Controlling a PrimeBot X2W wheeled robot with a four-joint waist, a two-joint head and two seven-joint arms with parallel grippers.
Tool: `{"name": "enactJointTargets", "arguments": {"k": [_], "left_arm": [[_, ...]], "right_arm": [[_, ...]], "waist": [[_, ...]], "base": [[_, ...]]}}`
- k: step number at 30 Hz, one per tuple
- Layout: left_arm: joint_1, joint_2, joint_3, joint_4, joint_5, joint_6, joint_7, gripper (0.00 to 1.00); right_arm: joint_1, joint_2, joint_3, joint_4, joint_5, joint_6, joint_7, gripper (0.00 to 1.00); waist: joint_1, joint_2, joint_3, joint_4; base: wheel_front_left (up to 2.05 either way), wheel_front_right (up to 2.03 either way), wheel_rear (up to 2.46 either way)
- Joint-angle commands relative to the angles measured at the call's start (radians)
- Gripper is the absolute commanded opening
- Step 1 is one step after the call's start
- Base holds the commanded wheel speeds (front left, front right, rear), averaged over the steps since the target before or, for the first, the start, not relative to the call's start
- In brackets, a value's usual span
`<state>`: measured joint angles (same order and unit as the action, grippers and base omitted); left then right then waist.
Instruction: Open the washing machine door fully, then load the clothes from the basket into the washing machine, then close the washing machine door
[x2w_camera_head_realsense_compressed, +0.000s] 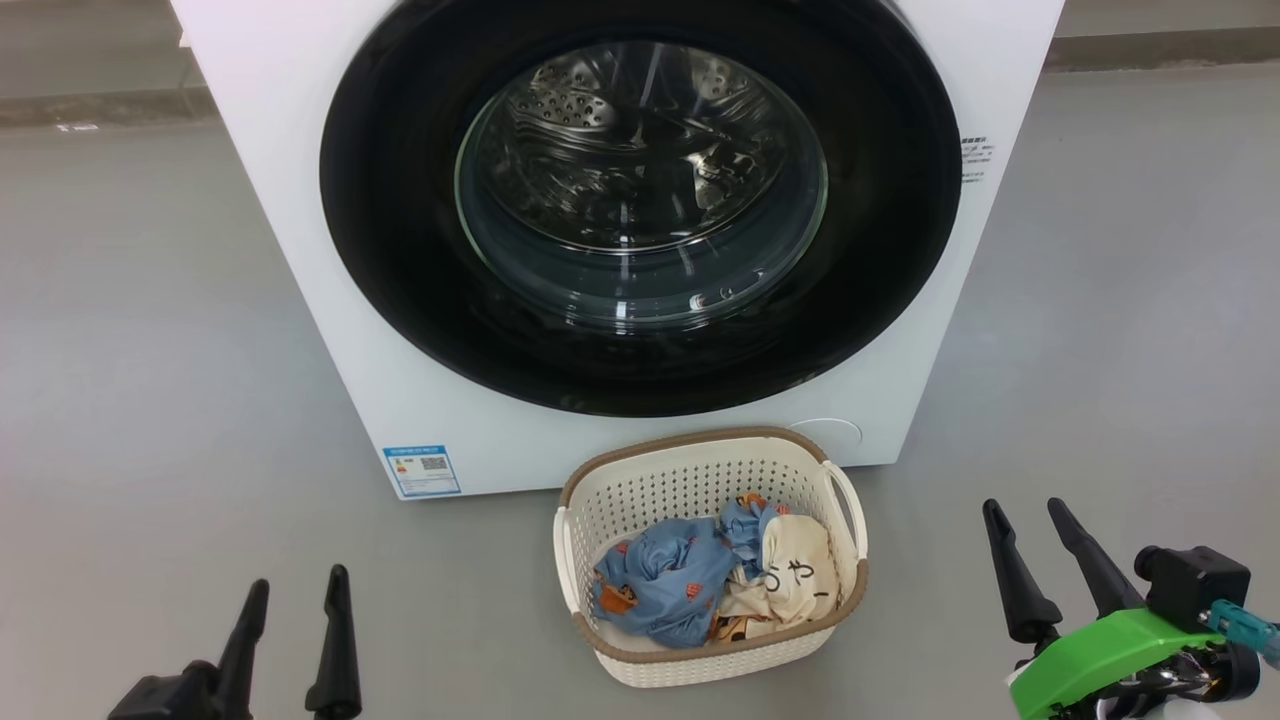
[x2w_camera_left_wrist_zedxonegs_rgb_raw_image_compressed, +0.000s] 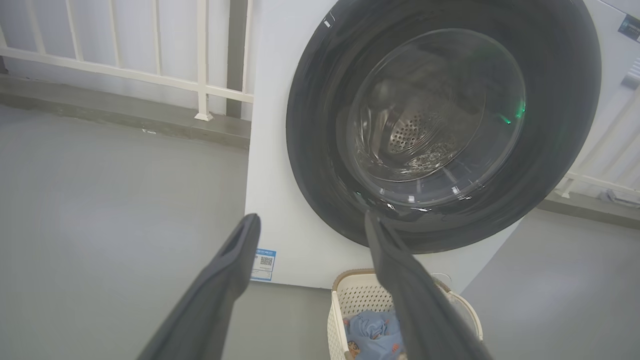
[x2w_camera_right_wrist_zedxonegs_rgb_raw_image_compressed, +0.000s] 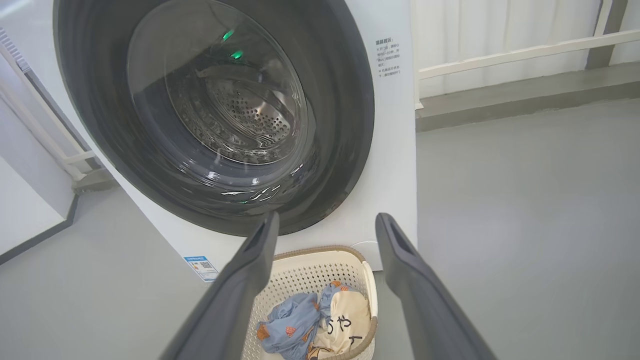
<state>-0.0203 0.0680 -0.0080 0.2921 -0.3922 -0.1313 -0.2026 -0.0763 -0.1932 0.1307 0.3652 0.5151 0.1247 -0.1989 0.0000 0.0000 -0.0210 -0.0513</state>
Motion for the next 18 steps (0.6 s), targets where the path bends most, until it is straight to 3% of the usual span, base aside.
{"name": "enactJointTargets", "arguments": {"k": [1,18], "left_arm": [[-0.037,0.020,0.022,-0.022,0.040,0.001,-0.018,1.00],[-0.043,0.025,0.040,-0.009,0.204,0.001,-0.059,1.00]], "right_arm": [[-0.045,-0.027,0.028,-0.022,-0.043,0.005,-0.022,1.00],[-0.048,-0.037,0.024,-0.023,-0.192,0.006,-0.063,1.00]], "waist": [[0.0000,0.0000,0.000,-0.002],[0.0000,0.0000,-0.003,-0.005]], "base": [[0.00,0.00,0.00],[0.00,0.00,0.00]]}}
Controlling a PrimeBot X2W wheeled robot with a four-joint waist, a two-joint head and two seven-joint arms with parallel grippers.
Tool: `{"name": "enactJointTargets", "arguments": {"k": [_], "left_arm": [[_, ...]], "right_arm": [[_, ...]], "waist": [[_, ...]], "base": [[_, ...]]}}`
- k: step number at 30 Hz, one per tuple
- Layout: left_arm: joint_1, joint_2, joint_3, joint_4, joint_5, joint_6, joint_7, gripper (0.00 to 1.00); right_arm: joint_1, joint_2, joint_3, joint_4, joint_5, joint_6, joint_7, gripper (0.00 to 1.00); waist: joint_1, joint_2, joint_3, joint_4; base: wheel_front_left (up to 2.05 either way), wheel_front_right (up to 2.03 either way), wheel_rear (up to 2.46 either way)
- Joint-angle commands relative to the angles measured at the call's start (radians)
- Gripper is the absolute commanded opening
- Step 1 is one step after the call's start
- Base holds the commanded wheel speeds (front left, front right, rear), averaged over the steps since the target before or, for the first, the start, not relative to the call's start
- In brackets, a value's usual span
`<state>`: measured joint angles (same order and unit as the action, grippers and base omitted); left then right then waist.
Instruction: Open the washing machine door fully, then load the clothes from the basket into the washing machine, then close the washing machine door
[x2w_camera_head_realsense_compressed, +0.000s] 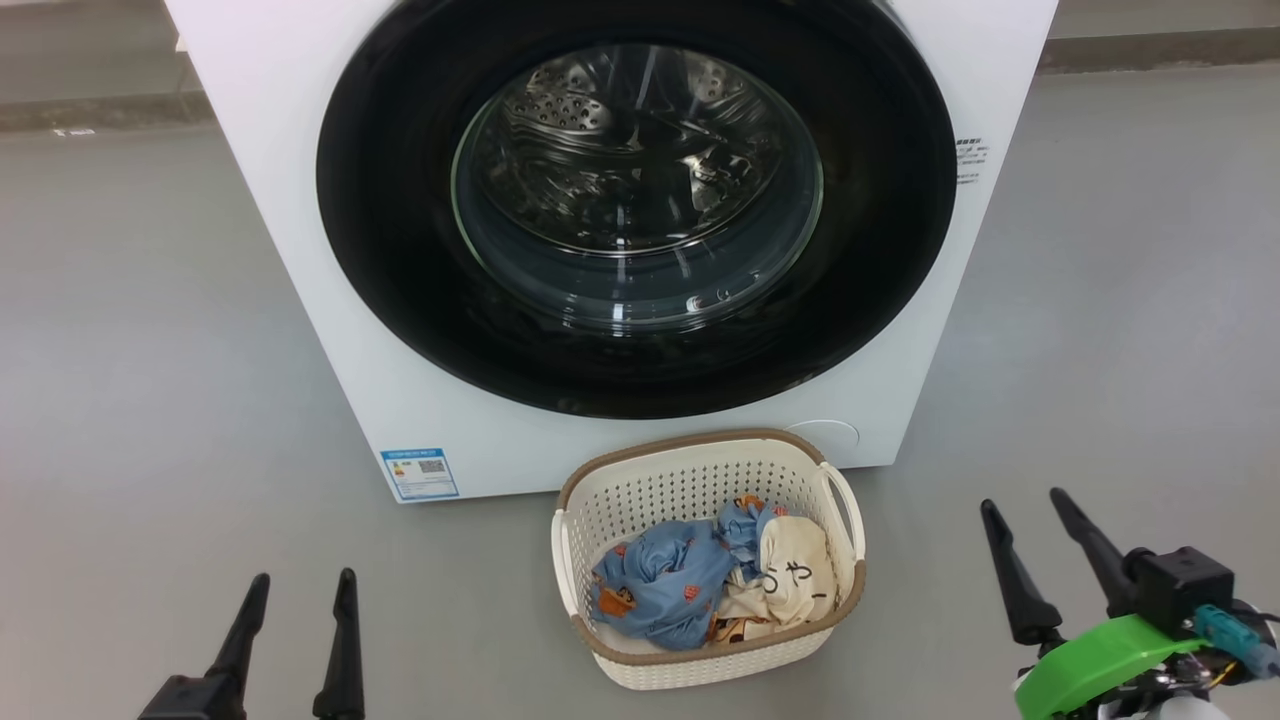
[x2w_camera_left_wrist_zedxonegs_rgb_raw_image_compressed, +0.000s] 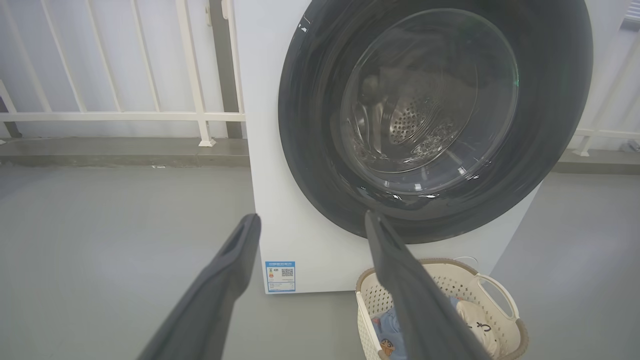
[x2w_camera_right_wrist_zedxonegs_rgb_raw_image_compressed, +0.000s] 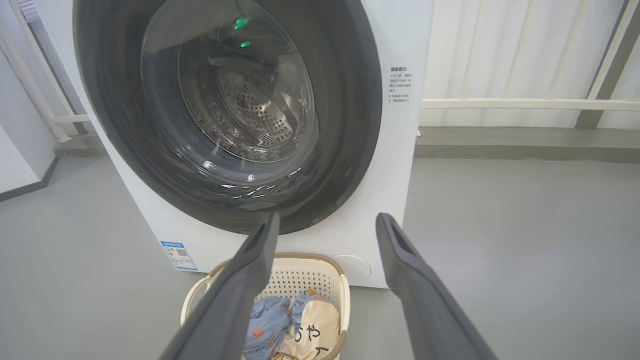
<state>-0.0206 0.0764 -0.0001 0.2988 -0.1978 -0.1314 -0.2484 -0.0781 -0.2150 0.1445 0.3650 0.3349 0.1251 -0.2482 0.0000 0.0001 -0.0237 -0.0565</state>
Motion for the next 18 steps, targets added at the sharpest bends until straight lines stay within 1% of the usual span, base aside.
{"name": "enactJointTargets", "arguments": {"k": [1,9,15,18], "left_arm": [[-0.043,0.017,0.034,-0.013,0.008,0.001,-0.013,1.00],[-0.045,0.013,0.046,0.002,0.008,0.001,-0.013,1.00],[-0.048,0.013,0.052,0.018,0.020,0.001,-0.013,1.00],[-0.053,0.011,0.060,0.004,0.035,0.005,-0.013,1.00]], "right_arm": [[-0.044,-0.013,0.004,-0.023,-0.012,0.006,-0.014,1.00],[-0.023,0.003,-0.044,-0.029,-0.023,0.006,-0.014,1.00],[-0.019,0.012,-0.060,-0.032,-0.029,0.006,-0.014,1.00],[-0.020,0.015,-0.063,-0.033,-0.031,0.006,-0.014,1.00]], "waist": [[0.0000,-0.0001,-0.001,0.000],[0.0000,-0.0001,-0.004,-0.004],[0.0000,-0.0001,-0.007,-0.012],[0.0000,-0.0001,-0.007,-0.016]], "base": [[0.00,0.00,0.00],[0.00,0.00,0.00],[0.00,0.00,0.00],[0.08,0.08,-0.17]]}}
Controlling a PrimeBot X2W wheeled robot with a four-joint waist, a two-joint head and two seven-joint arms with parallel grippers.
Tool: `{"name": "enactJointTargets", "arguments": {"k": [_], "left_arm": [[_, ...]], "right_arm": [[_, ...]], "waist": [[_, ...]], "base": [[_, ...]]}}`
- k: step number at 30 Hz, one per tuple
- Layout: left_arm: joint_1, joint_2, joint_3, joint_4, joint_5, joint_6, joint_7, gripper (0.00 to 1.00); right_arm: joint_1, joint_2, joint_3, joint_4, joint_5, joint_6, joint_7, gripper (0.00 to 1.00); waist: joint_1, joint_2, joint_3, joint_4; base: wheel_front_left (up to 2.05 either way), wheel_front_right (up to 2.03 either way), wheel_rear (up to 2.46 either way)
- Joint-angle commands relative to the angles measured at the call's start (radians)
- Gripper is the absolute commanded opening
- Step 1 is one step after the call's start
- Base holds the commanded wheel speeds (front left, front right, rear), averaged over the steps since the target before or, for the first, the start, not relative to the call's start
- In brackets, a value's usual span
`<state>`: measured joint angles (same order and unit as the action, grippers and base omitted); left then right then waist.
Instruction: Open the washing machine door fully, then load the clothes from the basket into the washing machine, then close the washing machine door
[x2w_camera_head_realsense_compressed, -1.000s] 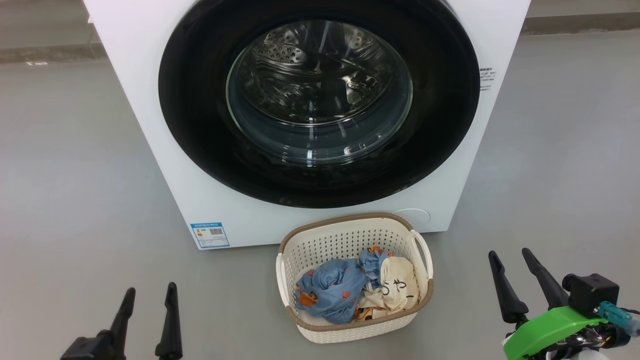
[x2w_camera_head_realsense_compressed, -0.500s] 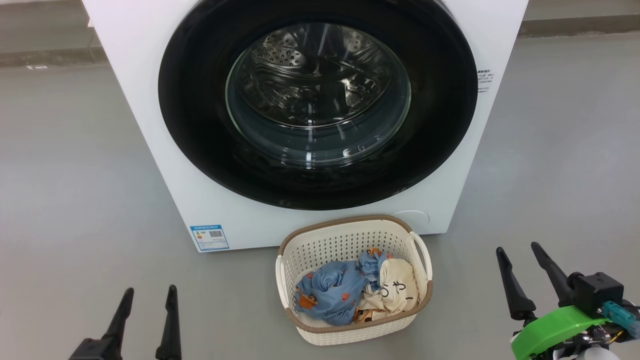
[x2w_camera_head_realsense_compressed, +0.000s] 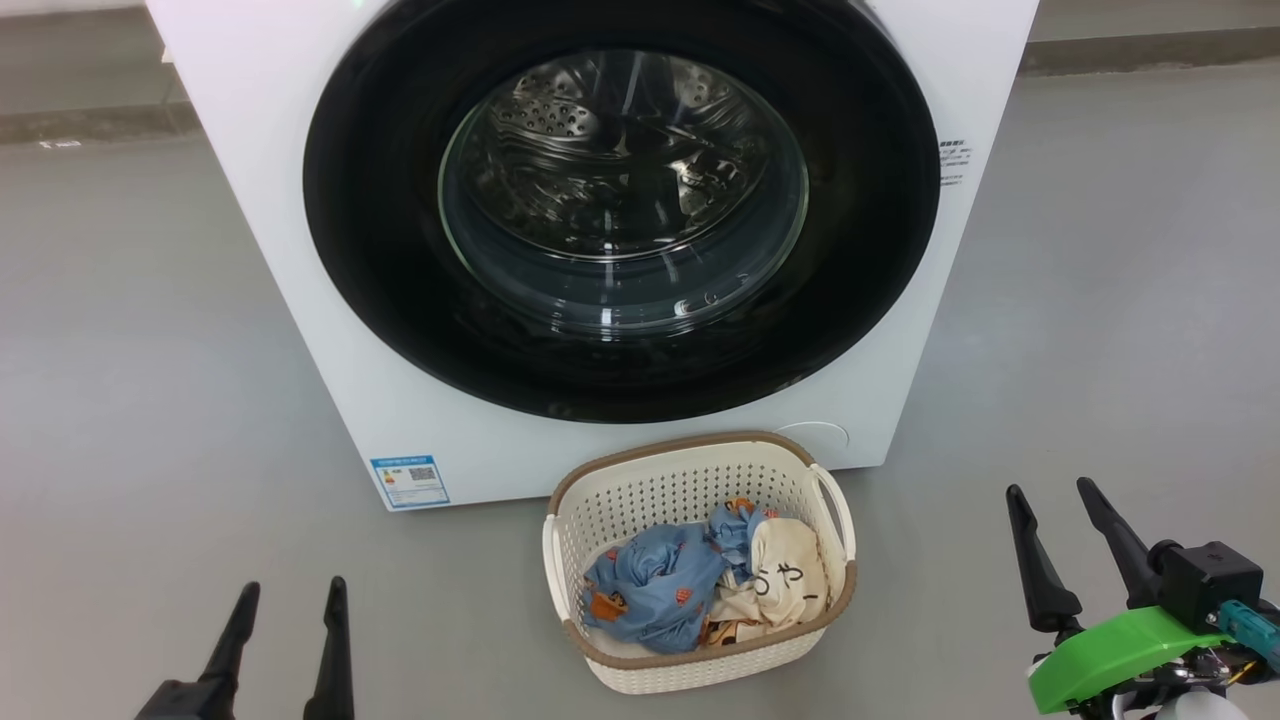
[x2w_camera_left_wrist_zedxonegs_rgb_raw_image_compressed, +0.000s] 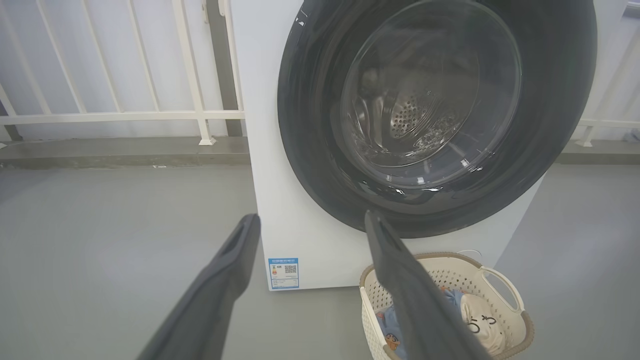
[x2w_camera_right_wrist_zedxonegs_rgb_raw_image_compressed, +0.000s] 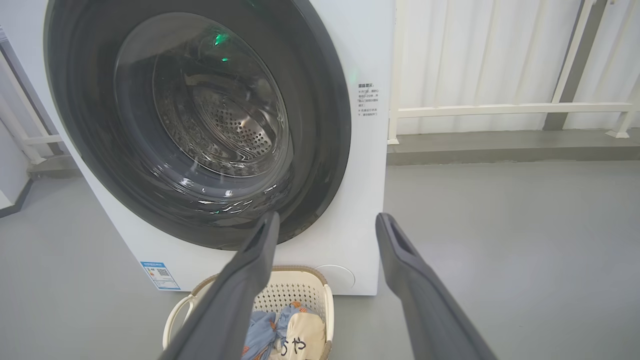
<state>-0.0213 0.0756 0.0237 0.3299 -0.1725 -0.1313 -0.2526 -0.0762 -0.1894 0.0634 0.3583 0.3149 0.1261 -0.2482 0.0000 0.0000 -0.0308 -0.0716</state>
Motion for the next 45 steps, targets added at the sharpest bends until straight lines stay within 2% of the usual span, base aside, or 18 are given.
{"name": "enactJointTargets", "arguments": {"k": [1,11,35,45], "left_arm": [[-0.052,0.010,0.038,-0.033,0.014,0.006,-0.009,1.00],[-0.047,-0.001,0.053,-0.048,0.027,0.005,-0.009,1.00],[-0.053,-0.013,0.070,-0.062,0.000,0.002,-0.009,1.00],[-0.049,-0.016,0.058,-0.053,-0.006,0.001,-0.009,1.00]], "right_arm": [[-0.021,-0.010,0.018,-0.027,-0.011,0.005,-0.014,1.00],[-0.018,-0.009,0.010,-0.029,-0.012,0.005,-0.014,1.00],[-0.026,-0.006,0.003,-0.031,-0.014,0.005,-0.014,1.00],[-0.038,0.015,-0.021,-0.055,-0.021,0.005,-0.014,1.00]], "waist": [[0.0000,0.0000,0.000,-0.002],[0.0000,0.0000,0.003,-0.012],[0.0000,0.0000,0.016,-0.017],[0.0000,0.0000,0.013,-0.011]], "base": [[0.24,0.24,-0.49],[0.71,0.71,-1.43],[1.19,1.19,-2.39],[0.50,0.50,-0.99]]}}
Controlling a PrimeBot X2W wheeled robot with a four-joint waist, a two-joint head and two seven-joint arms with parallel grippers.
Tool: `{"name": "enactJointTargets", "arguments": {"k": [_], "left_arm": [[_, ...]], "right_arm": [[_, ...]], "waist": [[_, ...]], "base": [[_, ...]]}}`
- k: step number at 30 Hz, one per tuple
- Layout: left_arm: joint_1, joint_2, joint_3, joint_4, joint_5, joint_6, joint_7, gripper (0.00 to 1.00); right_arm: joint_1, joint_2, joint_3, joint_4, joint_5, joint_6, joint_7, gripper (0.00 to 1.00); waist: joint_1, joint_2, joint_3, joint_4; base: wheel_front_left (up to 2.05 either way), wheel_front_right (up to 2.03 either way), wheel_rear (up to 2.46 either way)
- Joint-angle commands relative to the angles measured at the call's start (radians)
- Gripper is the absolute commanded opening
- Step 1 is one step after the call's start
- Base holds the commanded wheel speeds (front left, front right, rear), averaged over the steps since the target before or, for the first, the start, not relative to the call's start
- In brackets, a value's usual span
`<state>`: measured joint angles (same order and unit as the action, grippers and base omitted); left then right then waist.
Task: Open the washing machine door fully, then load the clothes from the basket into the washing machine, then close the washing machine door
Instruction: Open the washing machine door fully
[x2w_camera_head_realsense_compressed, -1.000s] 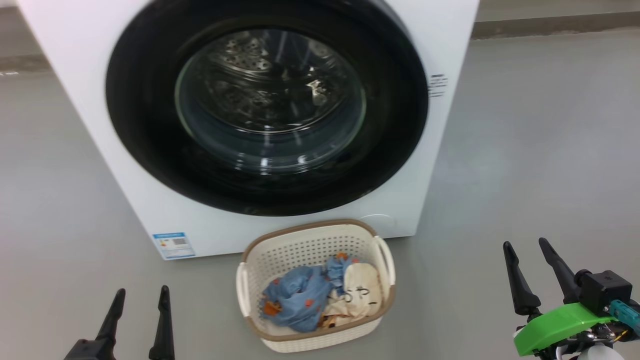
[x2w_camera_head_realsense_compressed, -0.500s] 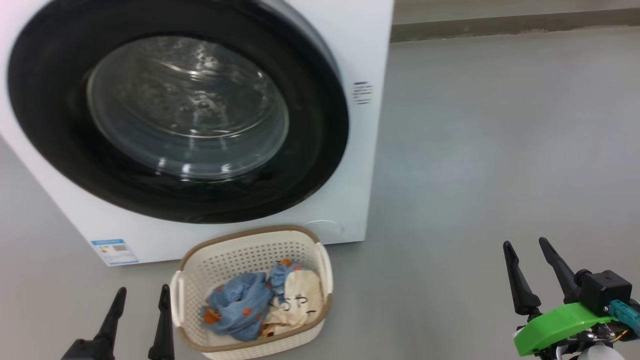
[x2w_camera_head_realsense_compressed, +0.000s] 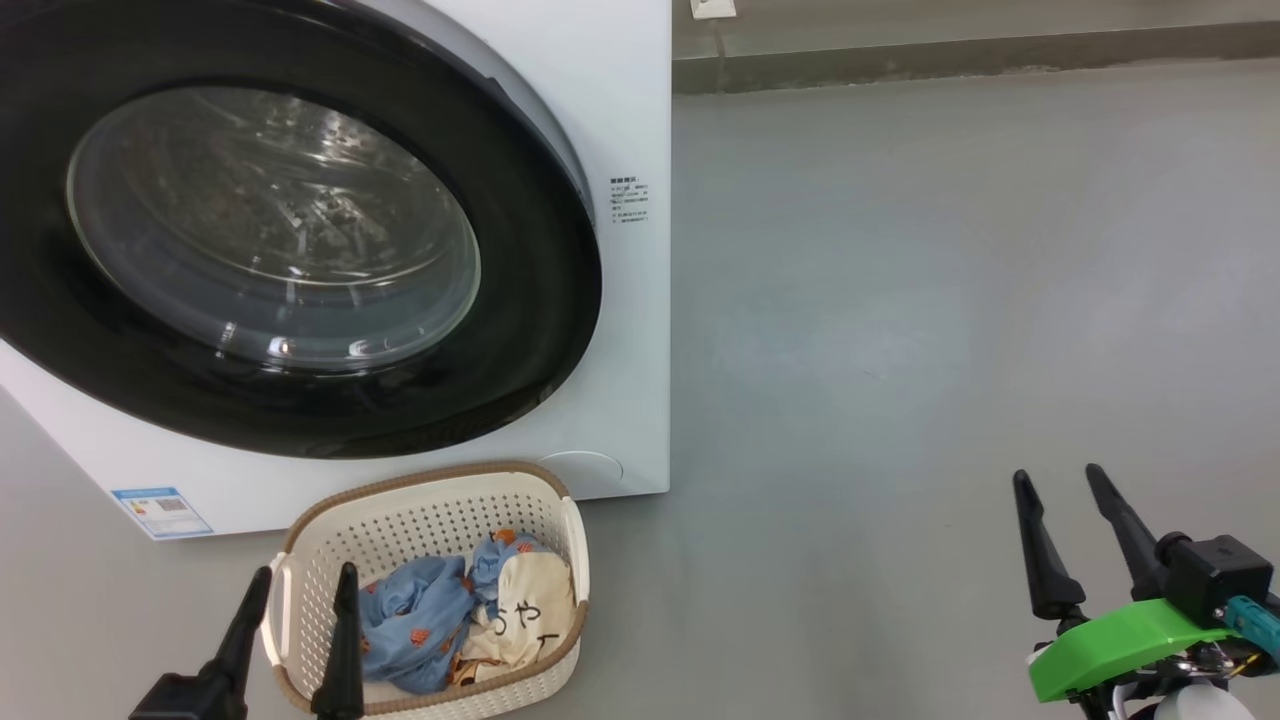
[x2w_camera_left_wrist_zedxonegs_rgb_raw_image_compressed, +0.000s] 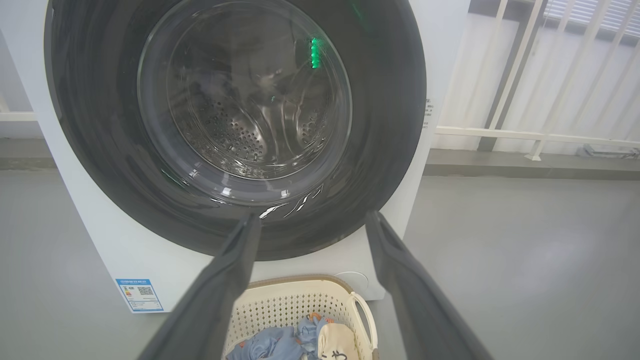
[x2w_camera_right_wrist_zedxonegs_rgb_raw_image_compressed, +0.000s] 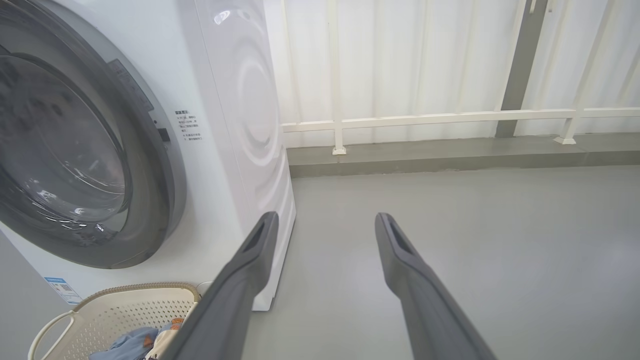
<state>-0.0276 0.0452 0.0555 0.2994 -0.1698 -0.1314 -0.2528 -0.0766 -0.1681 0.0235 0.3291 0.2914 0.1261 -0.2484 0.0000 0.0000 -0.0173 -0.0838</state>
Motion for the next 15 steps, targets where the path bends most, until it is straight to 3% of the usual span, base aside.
{"name": "enactJointTargets", "arguments": {"k": [1,3,4,5,7,10,15], "left_arm": [[-0.043,0.014,0.026,-0.022,-0.009,0.001,-0.009,1.00],[-0.041,0.014,0.024,-0.021,-0.012,0.001,-0.009,1.00],[-0.039,0.013,0.023,-0.021,-0.013,0.001,-0.009,1.00],[-0.037,0.013,0.021,-0.020,-0.014,0.001,-0.009,1.00],[-0.033,0.012,0.018,-0.020,-0.017,0.001,-0.009,1.00],[-0.029,0.010,0.014,-0.020,-0.021,0.001,-0.009,1.00],[-0.022,0.007,0.007,-0.023,-0.032,0.001,-0.009,1.00]], "right_arm": [[-0.039,-0.007,0.023,-0.029,-0.003,0.005,-0.013,1.00],[-0.040,-0.004,0.034,-0.035,-0.002,0.005,-0.013,1.00],[-0.041,-0.001,0.033,-0.030,0.005,0.005,-0.013,0.85],[-0.046,0.002,0.031,-0.027,0.014,0.005,-0.013,0.47],[-0.059,0.005,0.032,-0.019,0.039,0.005,-0.013,0.00],[-0.078,0.007,0.042,-0.014,0.071,0.005,-0.013,0.00],[-0.134,0.020,0.078,-0.027,0.251,0.005,-0.013,0.00]], "waist": [[0.0000,0.0000,0.000,0.003],[0.0000,0.0000,-0.001,0.005],[0.0000,0.0000,-0.002,0.006],[0.0000,0.0000,-0.002,0.007],[0.0000,0.0000,-0.003,0.009],[0.0000,0.0000,-0.002,0.012],[0.0000,0.0000,0.005,0.023]], "base": [[0.06,0.06,-0.13],[0.00,0.00,0.00],[0.00,0.00,0.00],[0.00,0.00,0.00],[0.00,0.00,0.00],[0.00,0.00,0.00],[0.00,0.00,0.00]]}}
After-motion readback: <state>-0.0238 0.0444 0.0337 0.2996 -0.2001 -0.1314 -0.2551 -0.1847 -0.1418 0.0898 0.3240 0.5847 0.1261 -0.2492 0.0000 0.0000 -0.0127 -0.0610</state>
